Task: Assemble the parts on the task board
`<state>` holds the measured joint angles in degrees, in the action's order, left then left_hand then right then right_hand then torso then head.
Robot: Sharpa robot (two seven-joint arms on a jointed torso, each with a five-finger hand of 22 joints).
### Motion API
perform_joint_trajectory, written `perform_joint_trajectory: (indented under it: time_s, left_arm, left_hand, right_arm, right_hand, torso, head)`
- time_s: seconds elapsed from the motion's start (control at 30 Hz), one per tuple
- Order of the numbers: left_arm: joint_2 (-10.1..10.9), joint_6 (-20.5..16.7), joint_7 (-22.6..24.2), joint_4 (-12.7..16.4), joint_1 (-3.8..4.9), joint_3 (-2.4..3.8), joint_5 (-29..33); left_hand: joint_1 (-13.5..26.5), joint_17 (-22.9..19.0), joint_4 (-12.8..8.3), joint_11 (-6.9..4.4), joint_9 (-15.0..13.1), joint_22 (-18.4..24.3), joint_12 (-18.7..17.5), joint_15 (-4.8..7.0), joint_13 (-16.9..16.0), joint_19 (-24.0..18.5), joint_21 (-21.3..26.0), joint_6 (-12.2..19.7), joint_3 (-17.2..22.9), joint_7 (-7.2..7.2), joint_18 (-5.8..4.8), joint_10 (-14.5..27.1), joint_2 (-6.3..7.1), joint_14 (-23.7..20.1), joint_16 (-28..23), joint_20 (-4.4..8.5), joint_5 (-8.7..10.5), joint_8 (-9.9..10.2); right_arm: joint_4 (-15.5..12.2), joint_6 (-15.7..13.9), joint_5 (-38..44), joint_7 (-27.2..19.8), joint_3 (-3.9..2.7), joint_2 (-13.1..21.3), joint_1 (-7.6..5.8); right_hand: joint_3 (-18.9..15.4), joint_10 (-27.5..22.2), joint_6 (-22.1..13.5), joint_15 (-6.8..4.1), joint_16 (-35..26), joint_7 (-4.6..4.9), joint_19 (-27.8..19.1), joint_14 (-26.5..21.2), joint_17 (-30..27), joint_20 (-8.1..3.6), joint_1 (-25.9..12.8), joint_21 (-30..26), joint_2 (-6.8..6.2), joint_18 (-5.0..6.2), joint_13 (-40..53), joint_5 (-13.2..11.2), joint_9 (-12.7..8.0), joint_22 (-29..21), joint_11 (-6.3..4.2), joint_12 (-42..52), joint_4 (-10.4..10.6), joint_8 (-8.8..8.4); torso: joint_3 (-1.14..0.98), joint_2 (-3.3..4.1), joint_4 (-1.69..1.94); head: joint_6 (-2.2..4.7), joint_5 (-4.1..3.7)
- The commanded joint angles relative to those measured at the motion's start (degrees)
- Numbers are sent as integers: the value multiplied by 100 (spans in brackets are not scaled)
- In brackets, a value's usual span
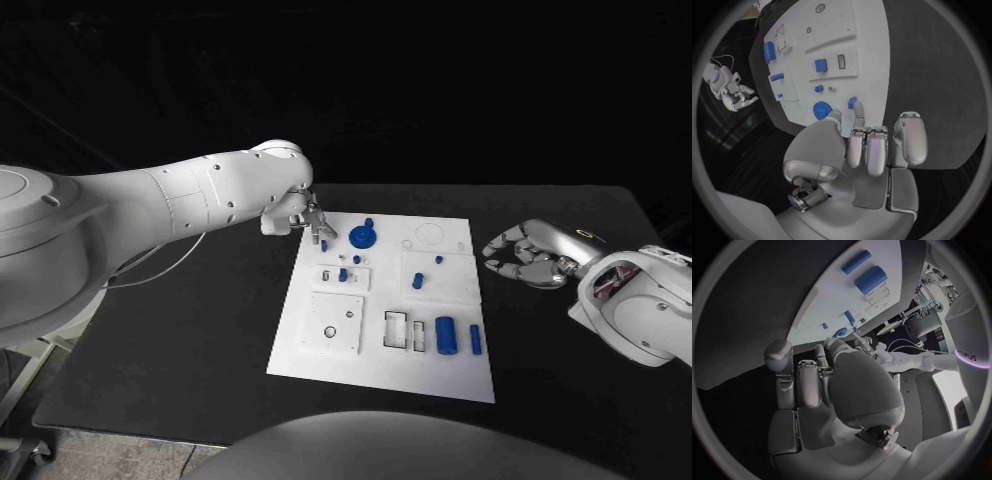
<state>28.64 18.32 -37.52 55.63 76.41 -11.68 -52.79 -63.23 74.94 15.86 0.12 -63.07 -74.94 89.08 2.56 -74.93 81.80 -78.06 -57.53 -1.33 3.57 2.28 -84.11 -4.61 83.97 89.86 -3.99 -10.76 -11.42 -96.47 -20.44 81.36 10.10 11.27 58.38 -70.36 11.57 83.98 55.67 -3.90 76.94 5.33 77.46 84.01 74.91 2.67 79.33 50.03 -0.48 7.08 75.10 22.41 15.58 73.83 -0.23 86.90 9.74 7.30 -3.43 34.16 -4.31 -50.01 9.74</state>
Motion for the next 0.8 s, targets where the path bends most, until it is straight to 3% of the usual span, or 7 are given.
perform_joint_trajectory:
  time_s: [0.03, 0.8]
  left_arm:
    - [-21, 20, 67, -32, -14, 2, 46]
    - [-65, 46, 133, -113, -85, 1, 57]
  left_hand:
    - [-72, 1506, 4, -14, 13, -1087, -40, -2, -1414, -49, 42, 24, -27, -2, 87, -457, -16, 603, 14, 11, -25, 29]
    - [-228, 1506, -37, 7, 27, -1074, -64, -20, -1398, -94, 92, 103, -19, 25, 97, -430, -1, 603, 14, -5, -120, 61]
  right_arm:
    - [3, 29, 0, 3, -1, -1, 3]
    - [-1, 43, -49, 3, -1, 7, 5]
  right_hand:
    - [30, 287, 36, 40, -16, 23, -21, 307, 312, 3, 38, -37, 8, 29, 1176, 40, -5, 0, 55, -27, -3, -14]
    - [30, 287, 36, 40, -16, 23, -21, 307, 312, 3, 38, -37, 8, 29, 1176, 40, -5, 0, 55, -27, -3, -14]
  torso:
    - [3, 1, -1]
    - [-1, -2, 0]
  head:
    - [1, -2]
    - [1, -9]
